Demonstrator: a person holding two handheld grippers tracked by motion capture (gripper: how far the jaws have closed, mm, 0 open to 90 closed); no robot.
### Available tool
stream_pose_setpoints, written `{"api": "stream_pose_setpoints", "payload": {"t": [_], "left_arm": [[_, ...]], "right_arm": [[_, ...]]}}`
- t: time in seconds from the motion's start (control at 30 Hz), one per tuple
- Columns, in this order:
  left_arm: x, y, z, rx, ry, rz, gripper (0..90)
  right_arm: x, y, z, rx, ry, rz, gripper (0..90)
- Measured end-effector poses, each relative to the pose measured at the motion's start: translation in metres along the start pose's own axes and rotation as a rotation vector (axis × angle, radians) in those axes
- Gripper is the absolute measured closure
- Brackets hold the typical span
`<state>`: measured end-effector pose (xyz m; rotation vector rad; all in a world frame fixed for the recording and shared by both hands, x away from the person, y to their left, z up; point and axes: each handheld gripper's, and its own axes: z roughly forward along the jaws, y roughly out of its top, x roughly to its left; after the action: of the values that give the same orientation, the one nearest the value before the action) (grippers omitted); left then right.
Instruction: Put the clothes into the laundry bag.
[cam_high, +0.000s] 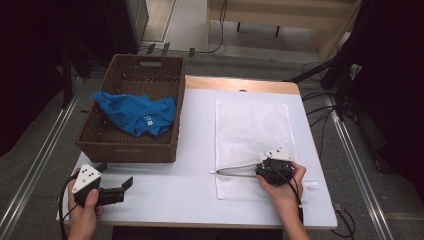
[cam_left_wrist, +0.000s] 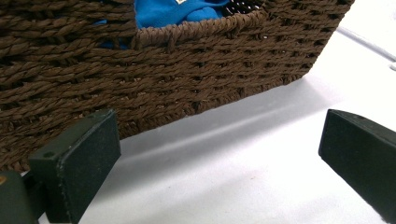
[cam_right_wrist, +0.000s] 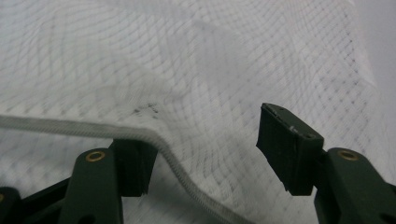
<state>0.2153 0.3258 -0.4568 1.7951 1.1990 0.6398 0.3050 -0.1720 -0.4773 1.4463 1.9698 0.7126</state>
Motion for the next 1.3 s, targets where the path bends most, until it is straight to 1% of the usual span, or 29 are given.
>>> {"api": "stream_pose_setpoints", "payload": {"t": [0.03, 0.07, 0.13, 0.17, 0.2, 0.23, 0.27, 0.3, 0.37, 0.4, 0.43, 0.5, 0.53, 0.6, 0.63, 0.67, 0.7, 0.73, 0.83, 0.87, 0.9, 0.93, 1.0, 1.03, 1.07, 1.13, 1.2, 1.27, 1.3], "left_arm": [[0.000, 0.000, 0.000, -0.001, 0.001, 0.000, 0.0], [0.000, 0.000, 0.000, -0.001, 0.001, 0.001, 0.0], [0.000, 0.000, 0.001, 0.001, 0.000, 0.001, 0.0], [0.000, 0.000, 0.001, 0.001, 0.002, 0.001, 0.0], [0.000, 0.000, 0.001, 0.001, 0.004, 0.002, 0.0], [0.000, 0.000, 0.001, 0.000, 0.004, 0.002, 0.0], [0.000, 0.000, 0.001, -0.002, 0.003, 0.003, 0.0], [-0.001, 0.000, 0.001, 0.000, 0.005, 0.007, 0.0], [-0.001, 0.000, 0.001, 0.002, 0.006, 0.007, 0.0], [-0.001, 0.000, 0.001, 0.003, 0.008, 0.008, 0.0], [-0.001, 0.000, 0.001, 0.002, 0.009, 0.008, 0.0], [-0.001, 0.000, 0.001, 0.003, 0.009, 0.008, 0.0], [-0.001, 0.000, 0.001, 0.003, 0.009, 0.007, 0.0], [-0.001, 0.000, 0.001, 0.005, 0.010, 0.008, 0.0], [-0.002, 0.000, 0.001, 0.004, 0.011, 0.007, 0.0], [-0.002, 0.000, 0.002, 0.006, 0.011, 0.007, 0.0], [-0.002, 0.000, 0.002, 0.004, 0.013, 0.008, 0.0], [-0.002, 0.000, 0.002, 0.003, 0.012, 0.009, 0.0], [-0.002, 0.000, 0.003, 0.007, 0.013, 0.013, 0.0], [-0.002, 0.000, 0.003, 0.009, 0.013, 0.015, 0.0], [-0.002, 0.000, 0.003, 0.008, 0.013, 0.016, 0.0], [-0.002, 0.000, 0.002, 0.009, 0.015, 0.016, 0.0], [-0.002, -0.001, 0.002, 0.004, 0.012, 0.010, 0.0], [-0.002, -0.001, 0.002, 0.004, 0.012, 0.010, 0.0], [-0.001, -0.001, 0.001, 0.004, 0.009, 0.010, 0.0], [-0.001, 0.000, 0.001, 0.002, 0.010, 0.010, 0.0], [-0.002, 0.000, 0.001, -0.003, 0.013, 0.009, 0.0], [-0.002, 0.000, 0.000, -0.010, 0.013, 0.017, 0.0], [-0.002, 0.000, 0.000, -0.010, 0.013, 0.017, 0.0]], "right_arm": [[-0.003, 0.004, 0.000, -0.020, 0.004, 0.016, 40.5], [-0.005, 0.006, -0.004, -0.061, 0.005, 0.035, 41.0], [-0.009, 0.009, -0.016, -0.185, 0.006, 0.066, 41.2], [-0.011, 0.011, -0.021, -0.231, 0.007, 0.074, 40.7], [-0.014, 0.012, -0.024, -0.256, 0.009, 0.080, 39.9], [-0.018, 0.011, -0.026, -0.266, 0.007, 0.096, 39.8], [-0.021, 0.009, -0.026, -0.267, 0.010, 0.113, 39.1], [-0.024, 0.007, -0.024, -0.255, 0.015, 0.128, 38.3], [-0.026, -0.001, -0.018, -0.203, 0.014, 0.136, 38.8], [-0.026, -0.003, -0.016, -0.188, 0.019, 0.129, 38.8], [-0.024, -0.007, -0.012, -0.157, 0.025, 0.119, 37.9], [-0.021, -0.009, -0.006, -0.101, 0.015, 0.098, 33.3], [-0.020, -0.009, -0.003, -0.082, 0.009, 0.093, 31.5], [-0.016, -0.009, 0.000, -0.063, -0.011, 0.077, 28.6], [-0.013, -0.008, 0.001, -0.051, -0.031, 0.056, 27.8], [-0.011, -0.007, 0.002, -0.048, -0.046, 0.043, 27.2], [-0.006, -0.006, 0.003, -0.039, -0.070, 0.020, 26.4], [-0.004, -0.005, 0.005, -0.032, -0.081, 0.004, 25.4], [-0.002, 0.000, 0.009, -0.027, -0.097, 0.019, 23.4], [-0.002, 0.003, 0.012, -0.034, -0.117, 0.024, 24.0], [-0.003, 0.005, 0.013, -0.042, -0.140, 0.031, 24.8], [-0.005, 0.006, 0.013, -0.058, -0.150, 0.052, 26.3], [-0.012, 0.007, 0.011, -0.088, -0.155, 0.086, 31.6], [-0.012, 0.007, 0.011, -0.088, -0.155, 0.086, 31.6], [-0.021, 0.007, 0.006, -0.100, -0.126, 0.119, 42.0], [-0.032, 0.005, 0.002, -0.104, -0.035, 0.158, 52.3], [-0.040, 0.004, -0.001, -0.103, 0.045, 0.168, 61.3], [-0.047, 0.002, -0.004, -0.129, 0.141, 0.167, 69.7], [-0.049, 0.002, -0.005, -0.136, 0.171, 0.174, 74.5]]}}
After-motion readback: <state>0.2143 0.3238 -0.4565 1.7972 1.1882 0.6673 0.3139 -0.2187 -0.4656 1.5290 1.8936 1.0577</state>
